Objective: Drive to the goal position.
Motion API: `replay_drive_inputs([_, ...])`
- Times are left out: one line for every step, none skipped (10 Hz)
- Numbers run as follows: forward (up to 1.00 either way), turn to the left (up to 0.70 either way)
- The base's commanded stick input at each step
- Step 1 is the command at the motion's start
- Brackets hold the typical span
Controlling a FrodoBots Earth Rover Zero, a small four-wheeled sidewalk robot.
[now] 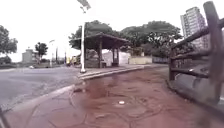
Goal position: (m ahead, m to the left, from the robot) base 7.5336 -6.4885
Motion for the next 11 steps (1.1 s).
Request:
replay_drive_inputs([1.0,-0.4])
replay_drive_inputs([1.0,-0.4])
replay_drive_inputs([1.0,-0.4])
replay_drive_inputs([1.0,-0.4])
replay_drive_inputs([1.0,-0.38])
replay_drive_inputs([1.0,-0.3])
replay_drive_inputs([1.0,-0.13])
replay_drive_inputs([1.0,0.0])
replay_drive_inputs([1.0,0.0])
replay_drive_inputs([1.0,0.0])
replay_drive_inputs([1.0,0.0])
